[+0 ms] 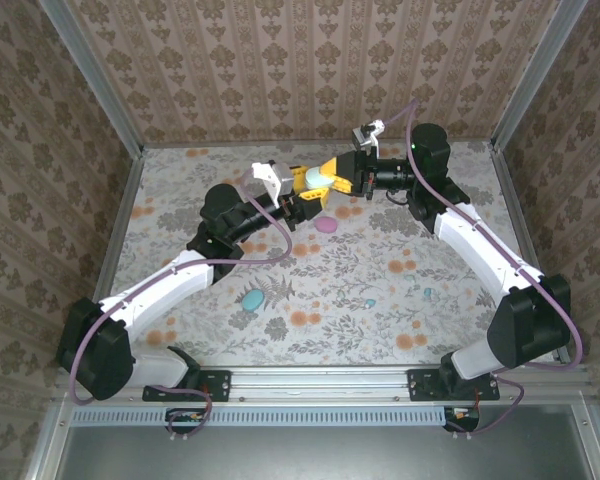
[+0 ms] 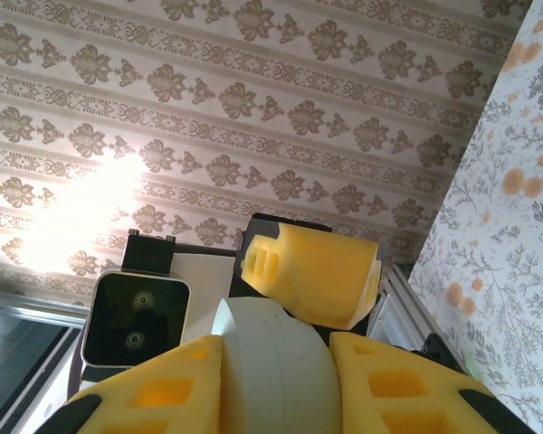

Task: Insert the wireless bluetooth earbuds into the charging case

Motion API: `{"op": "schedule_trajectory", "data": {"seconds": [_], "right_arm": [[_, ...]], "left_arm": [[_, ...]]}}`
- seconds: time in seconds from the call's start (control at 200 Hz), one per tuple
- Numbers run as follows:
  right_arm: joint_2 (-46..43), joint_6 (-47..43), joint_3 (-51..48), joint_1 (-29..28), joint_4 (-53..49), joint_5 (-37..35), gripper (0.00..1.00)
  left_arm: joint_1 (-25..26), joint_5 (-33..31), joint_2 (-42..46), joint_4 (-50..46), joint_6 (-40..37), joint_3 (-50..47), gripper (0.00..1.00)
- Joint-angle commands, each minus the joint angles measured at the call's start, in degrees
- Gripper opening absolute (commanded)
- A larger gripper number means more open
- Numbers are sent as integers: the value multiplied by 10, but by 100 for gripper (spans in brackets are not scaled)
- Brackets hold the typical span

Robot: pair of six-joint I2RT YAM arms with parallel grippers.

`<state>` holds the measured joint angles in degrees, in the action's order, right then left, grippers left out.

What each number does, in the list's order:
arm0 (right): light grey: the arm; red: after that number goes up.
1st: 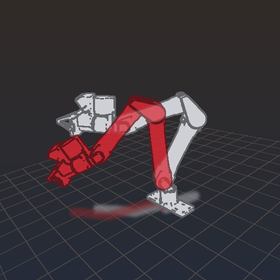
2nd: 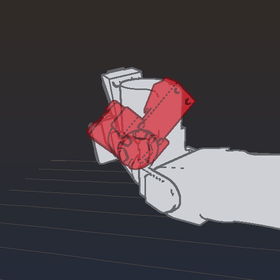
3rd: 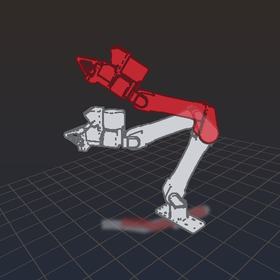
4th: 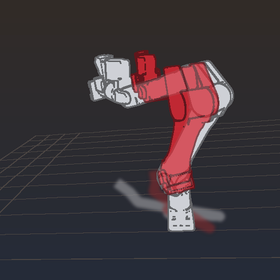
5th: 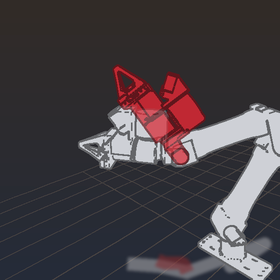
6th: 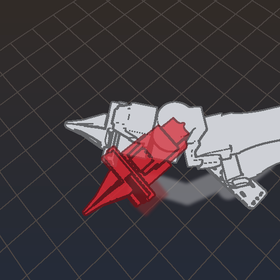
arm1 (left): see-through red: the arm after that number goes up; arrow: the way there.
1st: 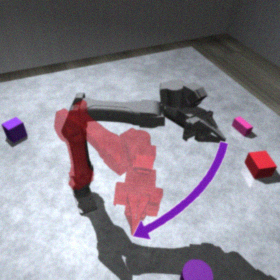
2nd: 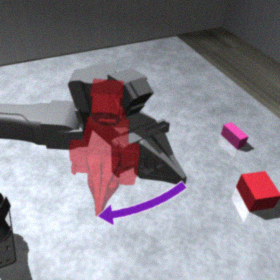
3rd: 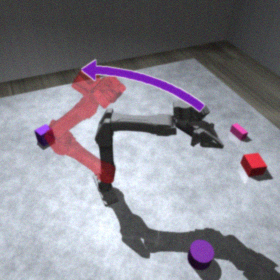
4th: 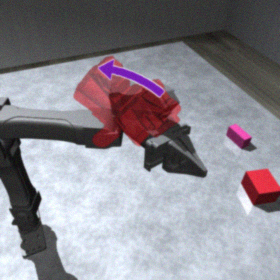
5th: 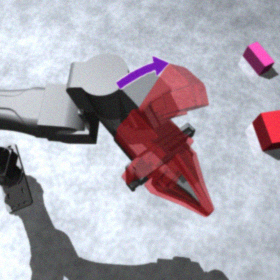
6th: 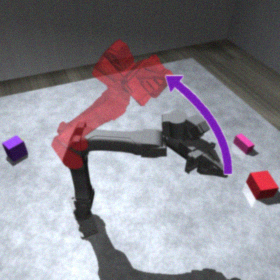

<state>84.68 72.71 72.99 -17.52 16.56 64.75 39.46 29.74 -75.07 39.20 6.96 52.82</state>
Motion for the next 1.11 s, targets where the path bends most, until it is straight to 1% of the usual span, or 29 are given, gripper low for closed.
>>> {"op": "schedule_trajectory", "data": {"seconds": [0.0, 0.04, 0.125, 0.205, 0.255, 0.35, 0.46, 0.505, 0.555, 0.635, 0.655, 0.74, 0.88, 1.1], "right_arm": [[-17, 3, -6, -4, 6, -1, 22], [-18, -6, -4, -4, -6, -4, 23], [-19, -27, -2, -3, -35, -14, 33], [-22, -40, -1, -1, -49, -21, 38], [-24, -52, 4, 0, -61, -28, 47], [-28, -88, 16, 3, -103, -39, 50], [-33, -135, 31, 5, -148, -45, 62], [-36, -155, 34, 6, -163, -50, 64], [-42, -190, 36, 9, -185, -58, 66], [-45, -270, 40, 11, -243, -85, 68], [-64, -289, 41, 10, -250, -89, 68], [-80, -336, 32, 10, -251, -96, 69], [-93, -382, 28, 10, -263, -102, 69], [-88, -412, 38, 10, -305, -115, 69]], "left_arm": [[3, 3, -2, 8, 3, 18, 41], [3, 2, -2, 8, 3, 18, 40], [3, 1, -2, 8, 4, 18, 37], [4, -1, -2, 7, 6, 16, 36], [3, -1, -2, 8, 8, 13, 35], [2, 1, -2, 13, 14, 7, 34], [1, 0, -2, 26, 25, -1, 34], [1, -1, -3, 34, 31, -6, 34], [0, -1, -3, 43, 40, -10, 34], [-5, 0, -4, 56, 52, -17, 34], [-5, 0, -5, 57, 55, -18, 34], [-8, 3, -6, 59, 62, -21, 34], [-10, 6, -8, 62, 70, -22, 35], [-10, 11, -10, 62, 76, -19, 34]]}}
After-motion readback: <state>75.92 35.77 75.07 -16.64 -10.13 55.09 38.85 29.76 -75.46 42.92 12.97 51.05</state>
